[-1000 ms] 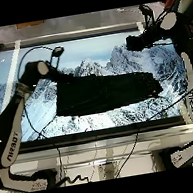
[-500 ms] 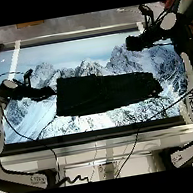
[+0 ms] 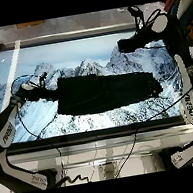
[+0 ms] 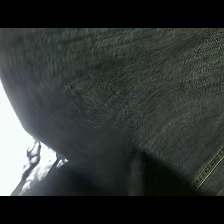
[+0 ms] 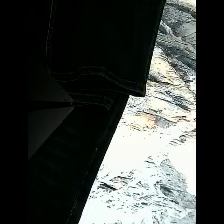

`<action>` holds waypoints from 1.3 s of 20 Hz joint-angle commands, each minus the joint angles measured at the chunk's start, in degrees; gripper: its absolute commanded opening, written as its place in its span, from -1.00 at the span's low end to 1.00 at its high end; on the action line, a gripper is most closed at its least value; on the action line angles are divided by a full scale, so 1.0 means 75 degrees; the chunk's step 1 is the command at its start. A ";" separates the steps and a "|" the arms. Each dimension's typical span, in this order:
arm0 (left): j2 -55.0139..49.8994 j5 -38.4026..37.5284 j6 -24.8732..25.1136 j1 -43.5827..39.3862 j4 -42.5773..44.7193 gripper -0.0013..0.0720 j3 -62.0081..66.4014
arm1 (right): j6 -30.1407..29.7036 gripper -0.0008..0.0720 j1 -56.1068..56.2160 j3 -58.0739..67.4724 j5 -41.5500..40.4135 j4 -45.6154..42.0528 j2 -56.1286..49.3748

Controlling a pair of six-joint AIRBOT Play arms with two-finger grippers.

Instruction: Fold the clothes and pants, and hang the long-sleeved shirts on hangers.

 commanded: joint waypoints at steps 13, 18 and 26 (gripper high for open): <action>0.3360 -0.3118 -0.0466 0.1189 0.2052 -0.87 0.0055 | 0.0233 -0.89 0.2454 -0.2935 -0.3083 0.2699 -0.1137; 0.4753 -0.2760 -0.0484 0.1428 0.2288 -0.87 0.0175 | 0.0609 -0.89 0.4328 -0.2637 -0.4237 0.2722 -0.2002; 0.4975 -0.1547 -0.0650 0.1256 0.1105 -0.87 0.0169 | 0.0764 -0.89 0.4637 -0.2611 -0.3762 0.1842 -0.1871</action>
